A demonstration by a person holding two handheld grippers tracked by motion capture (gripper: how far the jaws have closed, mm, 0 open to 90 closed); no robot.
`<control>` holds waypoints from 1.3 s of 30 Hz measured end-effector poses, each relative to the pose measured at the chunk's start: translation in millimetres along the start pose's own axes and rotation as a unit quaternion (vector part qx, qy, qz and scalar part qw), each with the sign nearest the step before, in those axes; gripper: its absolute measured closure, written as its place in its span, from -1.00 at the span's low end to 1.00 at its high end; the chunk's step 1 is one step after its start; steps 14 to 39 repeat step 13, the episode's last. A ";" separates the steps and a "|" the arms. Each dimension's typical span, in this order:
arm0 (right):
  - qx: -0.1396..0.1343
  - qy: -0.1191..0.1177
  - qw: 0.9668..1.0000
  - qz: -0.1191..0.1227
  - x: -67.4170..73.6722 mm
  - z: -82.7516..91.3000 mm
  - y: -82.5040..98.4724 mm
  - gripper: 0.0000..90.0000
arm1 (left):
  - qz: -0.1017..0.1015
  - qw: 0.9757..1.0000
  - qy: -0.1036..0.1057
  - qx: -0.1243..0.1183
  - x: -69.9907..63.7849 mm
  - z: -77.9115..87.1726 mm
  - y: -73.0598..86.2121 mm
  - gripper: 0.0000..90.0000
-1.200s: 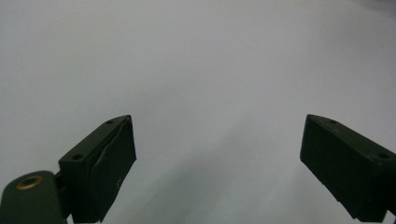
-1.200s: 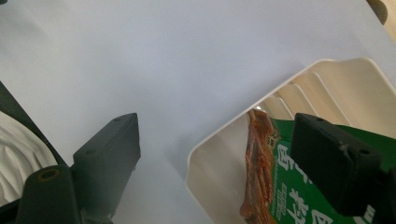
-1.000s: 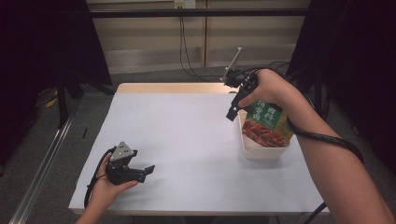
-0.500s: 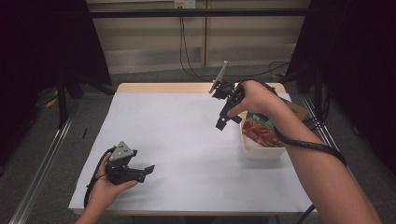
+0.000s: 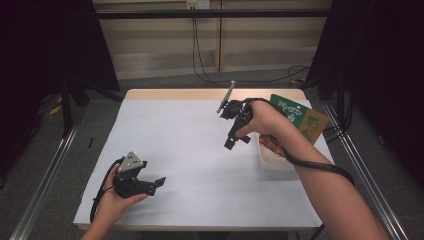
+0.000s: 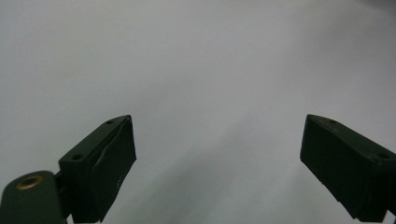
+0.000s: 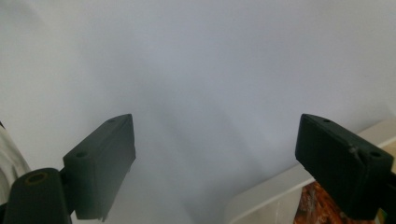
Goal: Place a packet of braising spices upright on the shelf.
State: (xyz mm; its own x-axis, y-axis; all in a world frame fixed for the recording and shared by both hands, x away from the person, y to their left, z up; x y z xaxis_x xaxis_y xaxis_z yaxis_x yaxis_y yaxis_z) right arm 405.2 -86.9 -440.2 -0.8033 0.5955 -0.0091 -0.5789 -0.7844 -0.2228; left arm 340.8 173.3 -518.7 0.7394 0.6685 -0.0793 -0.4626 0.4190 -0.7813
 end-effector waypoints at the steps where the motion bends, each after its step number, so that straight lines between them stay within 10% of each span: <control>1: 0.000 0.000 1.000 0.001 0.5 -2.2 -0.1 -0.73 | 0.001 1.000 0.000 0.002 -0.3 0.0 0.2 -0.77; 13: -0.026 -0.013 1.000 -0.004 10.6 -29.6 -0.4 -0.72 | -0.003 1.000 -0.001 0.008 2.3 0.2 0.7 -0.77; 39: -0.026 -0.013 1.000 -0.004 10.6 -29.6 -0.4 -0.72 | -0.003 1.000 -0.001 0.008 2.3 0.2 0.7 -0.77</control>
Point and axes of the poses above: each handheld gripper's, and its own axes: z roughly backward along the jaws, y roughly out of its underside, x roughly to its left, the point moved 10 cm from there along -z, roughly forward along the jaws, and after that the axes turned 3 degrees about y, right-handed, at the moved point
